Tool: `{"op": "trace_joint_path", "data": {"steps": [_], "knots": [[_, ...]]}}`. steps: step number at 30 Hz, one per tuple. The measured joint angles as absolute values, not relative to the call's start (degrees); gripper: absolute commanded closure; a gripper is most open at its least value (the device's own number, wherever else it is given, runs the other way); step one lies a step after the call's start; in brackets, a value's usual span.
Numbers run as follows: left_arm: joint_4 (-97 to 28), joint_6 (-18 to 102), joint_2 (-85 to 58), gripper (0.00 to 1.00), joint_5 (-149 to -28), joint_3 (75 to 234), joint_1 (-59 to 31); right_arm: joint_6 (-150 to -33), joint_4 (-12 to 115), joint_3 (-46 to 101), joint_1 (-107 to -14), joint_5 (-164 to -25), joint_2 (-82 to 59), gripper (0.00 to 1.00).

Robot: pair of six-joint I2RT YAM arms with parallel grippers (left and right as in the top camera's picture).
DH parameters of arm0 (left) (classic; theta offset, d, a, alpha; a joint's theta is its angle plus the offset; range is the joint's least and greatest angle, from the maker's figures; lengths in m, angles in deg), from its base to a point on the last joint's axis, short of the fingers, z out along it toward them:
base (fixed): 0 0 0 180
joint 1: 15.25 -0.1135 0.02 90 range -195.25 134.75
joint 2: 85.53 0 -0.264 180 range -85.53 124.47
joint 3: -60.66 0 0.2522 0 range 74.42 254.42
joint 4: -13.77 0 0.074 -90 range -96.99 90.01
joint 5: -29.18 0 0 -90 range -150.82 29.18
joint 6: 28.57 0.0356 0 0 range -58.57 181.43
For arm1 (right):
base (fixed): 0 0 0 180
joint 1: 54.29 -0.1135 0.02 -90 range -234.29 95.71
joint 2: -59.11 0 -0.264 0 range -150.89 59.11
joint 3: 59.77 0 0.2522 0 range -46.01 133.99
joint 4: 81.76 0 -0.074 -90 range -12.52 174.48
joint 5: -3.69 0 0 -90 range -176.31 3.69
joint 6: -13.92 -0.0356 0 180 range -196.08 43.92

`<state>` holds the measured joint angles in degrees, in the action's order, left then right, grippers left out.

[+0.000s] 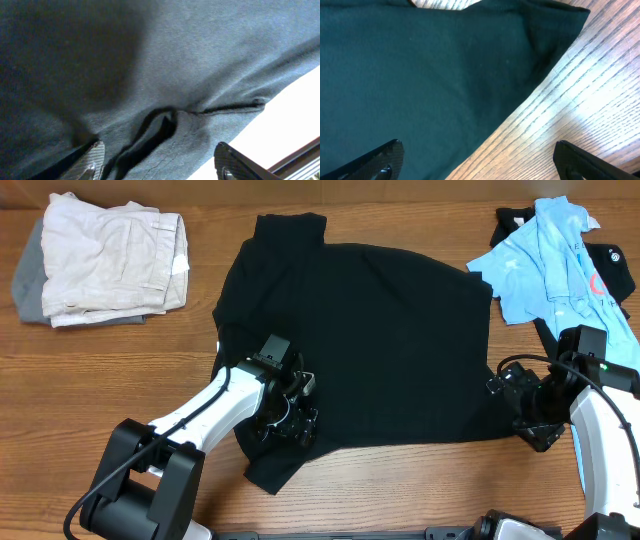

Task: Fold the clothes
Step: 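Move the right gripper to the shirt's lower right hem and grasp it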

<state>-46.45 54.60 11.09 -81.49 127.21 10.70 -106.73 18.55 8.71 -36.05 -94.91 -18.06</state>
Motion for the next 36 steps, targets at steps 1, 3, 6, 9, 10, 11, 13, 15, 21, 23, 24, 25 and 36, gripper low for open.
{"op": "trace_joint_path", "data": {"steps": [1,3,6,9,10,11,13,15,21,23,24,25,36], "knots": [[-46.49,54.88,11.09,0.30,-81.77,127.21,10.70,-106.71,18.74,8.71,-36.05,-94.91,-18.06,0.00],[-46.47,55.78,11.09,0.30,-82.34,127.21,10.70,-106.64,19.22,8.71,-36.05,-94.93,-18.06,0.00],[-46.47,57.24,11.09,0.30,-83.41,127.21,10.70,-106.42,19.38,8.71,-36.05,-94.93,-18.06,0.00],[-46.47,57.81,11.09,0.31,-83.59,127.21,10.70,-106.45,19.51,8.71,-36.05,-94.91,-18.06,0.00],[-46.47,57.96,11.09,0.33,-83.59,127.21,10.70,-106.42,19.64,8.71,-36.05,-94.91,-18.06,0.00],[-46.47,58.25,11.09,0.36,-83.59,127.21,10.70,-106.42,19.79,8.71,-36.05,-94.89,-18.06,0.00],[-46.42,58.62,11.09,0.45,-83.61,127.21,10.70,-106.53,19.94,8.71,-36.05,-94.76,-18.06,0.00],[-46.45,58.62,11.13,0.60,-83.63,127.21,10.70,-107.10,19.97,8.71,-36.05,-94.19,-18.06,0.00],[-46.69,58.88,11.13,0.70,-83.80,127.21,10.70,-108.83,21.17,8.69,-36.05,-92.79,-19.10,0.00],[-46.73,58.88,11.13,0.69,-83.80,127.21,10.70,-109.05,21.98,8.49,-36.05,-92.66,-20.24,0.00],[-46.75,58.88,11.13,0.69,-83.80,127.21,10.70,-109.09,22.41,8.36,-36.05,-92.51,-20.90,0.00],[-46.84,58.88,11.13,0.69,-83.83,127.21,10.70,-109.13,22.92,8.10,-36.05,-92.40,-22.12,0.00],[-47.52,57.94,11.13,0.96,-84.20,127.21,10.70,-112.98,24.29,7.16,-36.05,-91.39,-27.10,0.03]]}}
